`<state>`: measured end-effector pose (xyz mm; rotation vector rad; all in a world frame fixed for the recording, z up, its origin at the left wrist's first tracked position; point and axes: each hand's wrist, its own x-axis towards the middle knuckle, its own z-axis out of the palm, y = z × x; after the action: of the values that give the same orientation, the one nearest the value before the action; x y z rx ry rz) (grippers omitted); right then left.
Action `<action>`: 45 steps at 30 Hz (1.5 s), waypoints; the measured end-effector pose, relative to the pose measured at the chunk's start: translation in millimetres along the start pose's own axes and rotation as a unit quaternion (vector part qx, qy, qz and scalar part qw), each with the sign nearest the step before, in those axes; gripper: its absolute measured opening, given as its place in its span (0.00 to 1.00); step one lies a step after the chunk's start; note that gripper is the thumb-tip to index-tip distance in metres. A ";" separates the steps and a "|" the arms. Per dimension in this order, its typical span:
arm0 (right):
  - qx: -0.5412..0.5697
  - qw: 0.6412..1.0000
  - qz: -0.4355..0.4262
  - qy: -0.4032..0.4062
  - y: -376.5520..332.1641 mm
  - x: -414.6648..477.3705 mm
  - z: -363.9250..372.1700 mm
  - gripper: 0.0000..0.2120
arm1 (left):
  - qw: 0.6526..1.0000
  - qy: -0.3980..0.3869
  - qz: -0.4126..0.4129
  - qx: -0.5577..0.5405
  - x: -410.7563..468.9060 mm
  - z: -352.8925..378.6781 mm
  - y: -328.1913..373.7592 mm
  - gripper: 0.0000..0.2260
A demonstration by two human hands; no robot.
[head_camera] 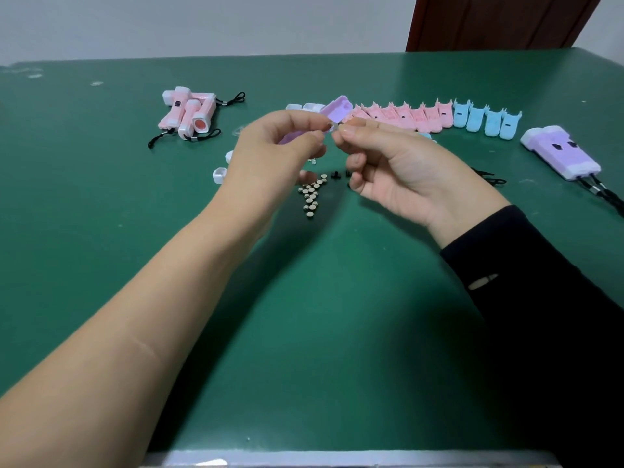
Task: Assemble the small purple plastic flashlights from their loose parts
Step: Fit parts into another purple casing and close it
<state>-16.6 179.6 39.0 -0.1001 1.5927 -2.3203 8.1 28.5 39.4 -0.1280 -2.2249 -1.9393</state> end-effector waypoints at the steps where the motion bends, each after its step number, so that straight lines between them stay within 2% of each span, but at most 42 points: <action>1: 0.003 1.000 0.009 -0.002 0.3 0.4 -0.3 0.04 | 1.000 -0.002 0.002 0.002 0.1 0.0 -0.3 0.07; 6: 0.013 0.998 0.054 -0.022 1.0 0.7 -0.8 0.14 | 1.000 -0.002 0.017 0.018 0.8 0.2 -2.4 0.05; 8: 0.019 0.998 0.063 -0.020 1.2 0.2 -1.1 0.16 | 0.999 0.001 0.022 0.028 1.3 0.1 -3.6 0.05; 11: 0.027 0.997 0.066 -0.008 0.8 -0.1 -0.6 0.14 | 0.999 0.004 0.025 0.035 2.2 0.6 -4.8 0.04; 16: 0.011 0.999 0.038 0.033 -2.0 0.4 -0.2 0.02 | 1.000 0.000 0.000 0.018 2.9 -0.1 -4.7 0.03; 22: -0.114 0.992 -0.036 0.035 -1.3 -0.4 -0.7 0.05 | 1.000 0.001 -0.027 0.003 2.9 0.5 -3.4 0.03; 27: -0.234 0.959 -0.150 0.052 1.9 -4.0 3.8 0.07 | 0.999 -0.006 -0.045 0.001 3.1 0.5 -2.7 0.05; 31: -0.342 0.904 -0.246 0.081 4.0 -4.8 8.0 0.04 | 0.999 -0.015 -0.048 0.004 2.7 1.4 -2.7 0.05; 33: -0.382 0.876 -0.275 0.106 6.5 -4.4 10.3 0.04 | 0.998 -0.025 -0.054 -0.010 1.9 1.9 -2.4 0.08; 35: -0.385 0.865 -0.291 0.137 8.0 -4.0 10.9 0.05 | 0.997 -0.030 -0.065 -0.034 1.6 2.3 -1.3 0.14; 41: -0.254 0.913 -0.269 0.172 7.5 -5.9 11.8 0.04 | 0.994 -0.009 -0.082 -0.074 2.4 4.9 -2.1 0.18; 45: -0.278 0.901 -0.272 0.191 8.0 -6.2 12.8 0.06 | 0.992 -0.039 -0.082 -0.085 2.5 3.5 -3.0 0.19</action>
<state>-6.0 167.4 37.2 -0.2613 2.6962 -2.2580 4.8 31.4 36.6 -0.0461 -2.1763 -2.2478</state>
